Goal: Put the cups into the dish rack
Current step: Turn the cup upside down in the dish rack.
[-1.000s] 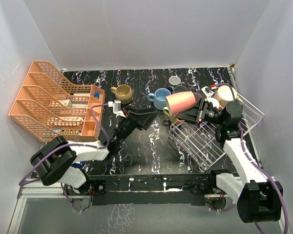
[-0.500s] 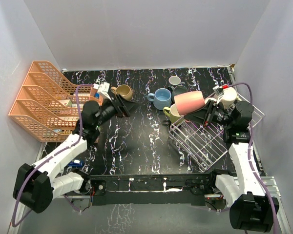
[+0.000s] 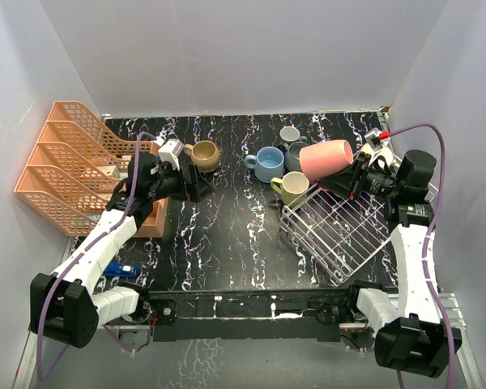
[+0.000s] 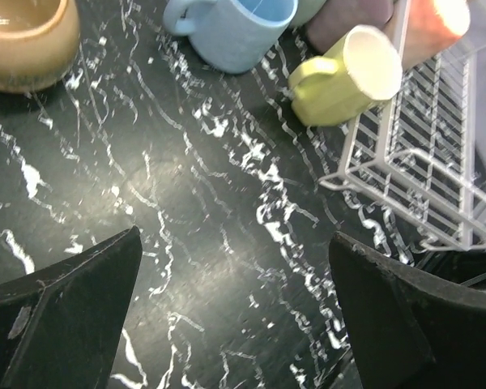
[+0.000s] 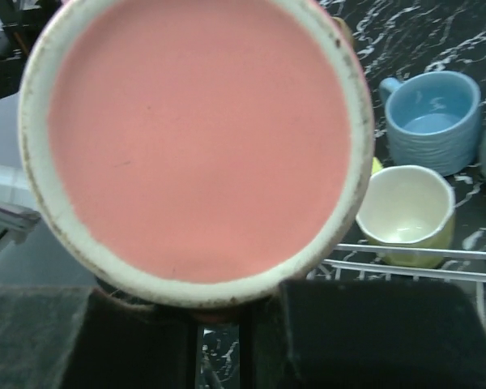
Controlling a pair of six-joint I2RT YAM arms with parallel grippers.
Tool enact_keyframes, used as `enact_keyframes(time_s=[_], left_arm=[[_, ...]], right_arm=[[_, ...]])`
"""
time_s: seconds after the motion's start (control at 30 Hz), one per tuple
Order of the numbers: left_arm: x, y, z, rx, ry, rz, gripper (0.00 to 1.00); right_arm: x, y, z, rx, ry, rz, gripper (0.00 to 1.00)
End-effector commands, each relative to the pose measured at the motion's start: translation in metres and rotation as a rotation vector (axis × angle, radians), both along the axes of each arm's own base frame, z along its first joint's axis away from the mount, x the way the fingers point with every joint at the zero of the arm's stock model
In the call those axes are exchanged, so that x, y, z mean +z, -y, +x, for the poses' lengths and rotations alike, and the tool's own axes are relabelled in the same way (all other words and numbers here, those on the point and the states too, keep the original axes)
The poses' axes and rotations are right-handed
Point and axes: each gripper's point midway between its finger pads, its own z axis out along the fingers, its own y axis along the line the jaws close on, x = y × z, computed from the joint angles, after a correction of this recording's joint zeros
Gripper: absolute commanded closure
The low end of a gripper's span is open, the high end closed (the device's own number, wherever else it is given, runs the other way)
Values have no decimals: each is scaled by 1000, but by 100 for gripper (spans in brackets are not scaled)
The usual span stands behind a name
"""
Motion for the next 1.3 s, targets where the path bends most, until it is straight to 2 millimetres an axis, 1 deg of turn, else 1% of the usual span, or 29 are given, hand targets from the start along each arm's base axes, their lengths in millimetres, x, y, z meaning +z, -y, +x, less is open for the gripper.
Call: enact_keyframes(time_s=[0.0,0.07,0.23,0.37,0.57,0.83,1.27], left_arm=[[-31,-18,-10,-8,8,127,3],[-37,-22,-12,2,11,150,3],[-40,-42,-12,73,32,237,3],[-39,-51,-15,111,50,262,3],[-39,-57,-13,140,59,286,3],[-38,-61,-12,158,64,298,3],[-39,-62,-12,162,65,304,3]], right_arm=[[18,21,21,-80,233,-239,92],[13,30,28,-106,239,-313,92],[-2,49,41,-159,236,-450,92],[-11,59,46,-193,241,-516,92],[-31,70,51,-195,209,-592,92],[-60,85,57,-195,189,-692,92],[-103,95,57,-133,167,-785,92]])
